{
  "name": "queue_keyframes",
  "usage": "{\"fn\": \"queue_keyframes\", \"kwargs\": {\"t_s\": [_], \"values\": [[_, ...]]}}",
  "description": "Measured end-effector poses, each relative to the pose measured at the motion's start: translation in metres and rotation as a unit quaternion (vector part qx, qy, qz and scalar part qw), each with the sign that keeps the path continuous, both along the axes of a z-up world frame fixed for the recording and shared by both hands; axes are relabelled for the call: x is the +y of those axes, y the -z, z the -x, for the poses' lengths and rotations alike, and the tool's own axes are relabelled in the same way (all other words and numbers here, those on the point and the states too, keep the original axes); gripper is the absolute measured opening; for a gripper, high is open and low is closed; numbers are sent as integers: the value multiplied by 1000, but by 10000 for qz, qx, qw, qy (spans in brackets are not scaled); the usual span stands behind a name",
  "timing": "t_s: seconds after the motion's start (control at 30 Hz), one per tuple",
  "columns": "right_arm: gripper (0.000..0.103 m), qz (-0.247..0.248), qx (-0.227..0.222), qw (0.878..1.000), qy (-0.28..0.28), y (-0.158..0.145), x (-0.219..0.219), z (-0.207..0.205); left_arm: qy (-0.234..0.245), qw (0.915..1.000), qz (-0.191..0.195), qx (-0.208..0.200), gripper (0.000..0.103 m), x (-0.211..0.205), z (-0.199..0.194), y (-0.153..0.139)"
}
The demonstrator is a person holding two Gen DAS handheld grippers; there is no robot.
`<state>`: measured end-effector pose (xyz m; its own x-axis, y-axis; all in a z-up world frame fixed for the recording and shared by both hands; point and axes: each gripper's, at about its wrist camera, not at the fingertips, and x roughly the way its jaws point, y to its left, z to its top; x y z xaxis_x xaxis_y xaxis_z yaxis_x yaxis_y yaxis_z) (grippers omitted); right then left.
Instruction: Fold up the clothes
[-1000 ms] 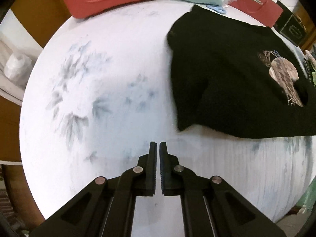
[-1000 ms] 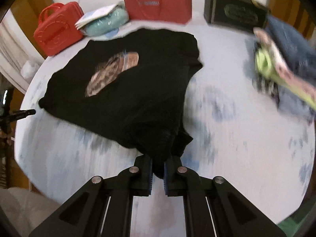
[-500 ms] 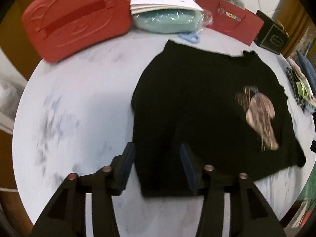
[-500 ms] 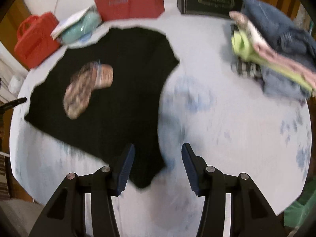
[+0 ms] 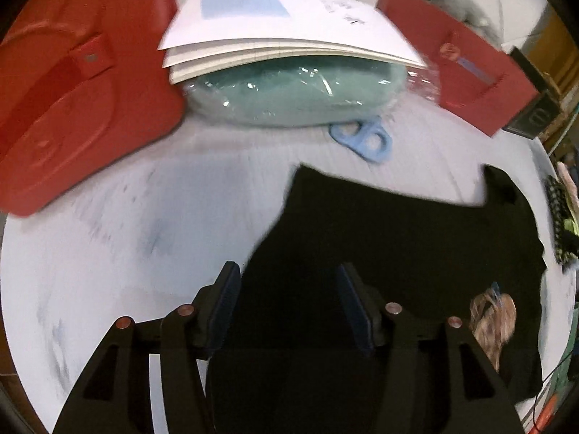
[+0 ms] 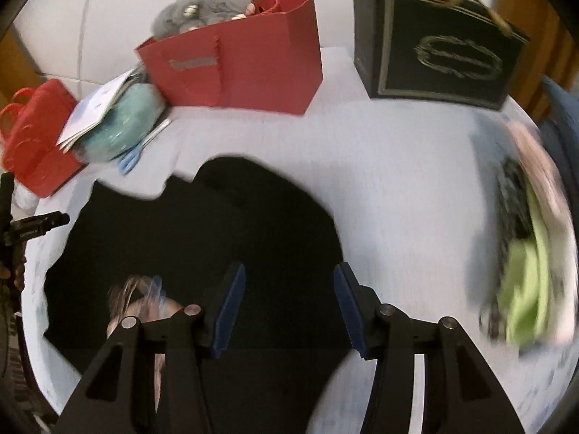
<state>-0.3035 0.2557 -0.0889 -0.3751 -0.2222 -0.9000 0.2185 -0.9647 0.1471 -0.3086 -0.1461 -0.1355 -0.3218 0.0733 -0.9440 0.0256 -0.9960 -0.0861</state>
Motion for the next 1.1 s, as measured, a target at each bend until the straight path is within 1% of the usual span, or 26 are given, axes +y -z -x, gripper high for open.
{"fn": "queue_keyframes", "kwargs": {"t_s": [0.1, 0.17, 0.2, 0.23, 0.27, 0.37, 0.4, 0.43, 0.47, 0.5, 0.53, 0.57, 0.6, 0.63, 0.67, 0.7, 0.77, 0.87, 0.93, 1.03, 1.1], "values": [[51, -81, -72, 9999, -126, 12, -12, 33, 2, 9999, -96, -96, 58, 0, 28, 13], [52, -125, -112, 9995, -285, 19, -22, 48, 94, 9999, -60, -48, 58, 7, 41, 19], [53, -144, -124, 9992, -364, 23, -27, 55, 117, 9999, -15, -32, 58, 9, 46, 21], [56, -162, -113, 9989, -435, 26, -31, 60, 160, 9999, -10, -22, 58, 13, 51, 24], [59, -190, -98, 9985, -504, 29, -36, 65, 202, 9998, 3, -28, 60, 16, 54, 27], [61, -370, -11, 9969, -692, 37, -50, 79, 432, 9984, 351, 118, 60, 30, 57, 28], [61, -440, 24, 9962, -751, 41, -55, 84, 482, 9978, 428, 179, 57, 34, 56, 27], [61, -491, 45, 9955, -813, 44, -59, 88, 537, 9977, 366, 206, 41, 36, 54, 26], [61, -499, 33, 9949, -880, 48, -63, 90, 573, 9979, 212, 204, 27, 37, 51, 25], [61, -521, 19, 9941, -947, 52, -67, 93, 605, 9977, 215, 206, 23, 39, 49, 24], [58, -578, -3, 9931, -1016, 57, -71, 95, 638, 9974, 259, 209, 16, 42, 47, 23], [50, -634, -25, 9921, -1085, 61, -74, 98, 671, 9971, 303, 212, 15, 44, 45, 22], [38, -665, -42, 9911, -1150, 64, -77, 99, 692, 9967, 363, 217, 14, 46, 44, 21], [1, -637, -45, 9906, -1206, 64, -79, 99, 688, 9966, 402, 210, 12, 47, 43, 20], [1, -636, -39, 9903, -1237, 63, -81, 99, 669, 9967, 410, 210, 11, 47, 42, 18], [1, -658, 28, 9903, -1223, 59, -81, 96, 646, 9968, 413, 212, 11, 46, 41, 17], [1, -506, 331, 9906, -1227, 42, -76, 84, 609, 9971, 348, 313, 11, 42, 35, 7], [1, -206, 734, 9895, -1226, 8, -61, 60, 617, 9964, 286, 512, 11, 38, 24, -11], [1, -97, 977, 9873, -1252, -14, -51, 42, 621, 9957, 277, 633, 11, 36, 15, -22], [1, 144, 1371, 9807, -1383, -50, -35, -3, 632, 9942, 224, 845, 11, 32, -1, -33], [1, 306, 1391, 9764, -1622, -66, -26, -45, 656, 9927, 249, 985, 11, 28, -15, -39]]}}
